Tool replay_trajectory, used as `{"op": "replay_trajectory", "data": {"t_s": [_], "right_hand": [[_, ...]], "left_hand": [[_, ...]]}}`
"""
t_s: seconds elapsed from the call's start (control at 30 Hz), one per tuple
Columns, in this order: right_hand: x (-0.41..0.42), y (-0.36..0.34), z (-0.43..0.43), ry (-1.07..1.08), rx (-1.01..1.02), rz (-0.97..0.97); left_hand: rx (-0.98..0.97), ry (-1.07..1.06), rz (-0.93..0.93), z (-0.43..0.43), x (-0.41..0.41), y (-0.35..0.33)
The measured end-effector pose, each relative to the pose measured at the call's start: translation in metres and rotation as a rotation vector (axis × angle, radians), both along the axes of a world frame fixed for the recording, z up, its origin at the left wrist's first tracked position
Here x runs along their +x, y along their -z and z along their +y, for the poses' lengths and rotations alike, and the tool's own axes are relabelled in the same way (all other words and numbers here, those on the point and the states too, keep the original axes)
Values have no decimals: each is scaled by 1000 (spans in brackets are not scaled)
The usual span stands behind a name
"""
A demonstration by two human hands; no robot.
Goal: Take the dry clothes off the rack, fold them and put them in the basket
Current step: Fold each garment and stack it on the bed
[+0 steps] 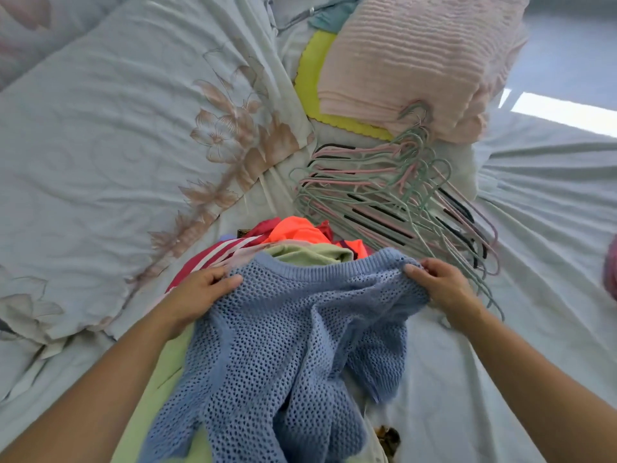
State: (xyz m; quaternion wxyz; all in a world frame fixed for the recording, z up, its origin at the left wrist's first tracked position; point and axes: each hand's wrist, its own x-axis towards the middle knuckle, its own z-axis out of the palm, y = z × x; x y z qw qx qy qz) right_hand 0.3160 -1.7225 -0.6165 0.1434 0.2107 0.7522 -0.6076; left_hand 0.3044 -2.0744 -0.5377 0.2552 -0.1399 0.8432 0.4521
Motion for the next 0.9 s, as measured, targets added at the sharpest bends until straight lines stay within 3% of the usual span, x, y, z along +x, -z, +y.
{"op": "replay_trajectory", "data": {"t_s": [0.2, 0.37, 0.5, 0.73, 0.9], "right_hand": [[47, -39, 75, 46, 53, 107], [121, -79, 145, -146, 115, 61], [194, -134, 207, -335, -62, -40], [299, -228, 297, -580, 270, -151], [365, -276, 342, -414, 382, 4]], "left_hand": [[-33, 162, 132, 43, 12, -42], [-26, 231, 369, 116, 39, -92], [-89, 339, 544, 173, 75, -130], [-130, 493, 629, 259, 152, -200], [-170, 697, 559, 288, 206, -236]]}}
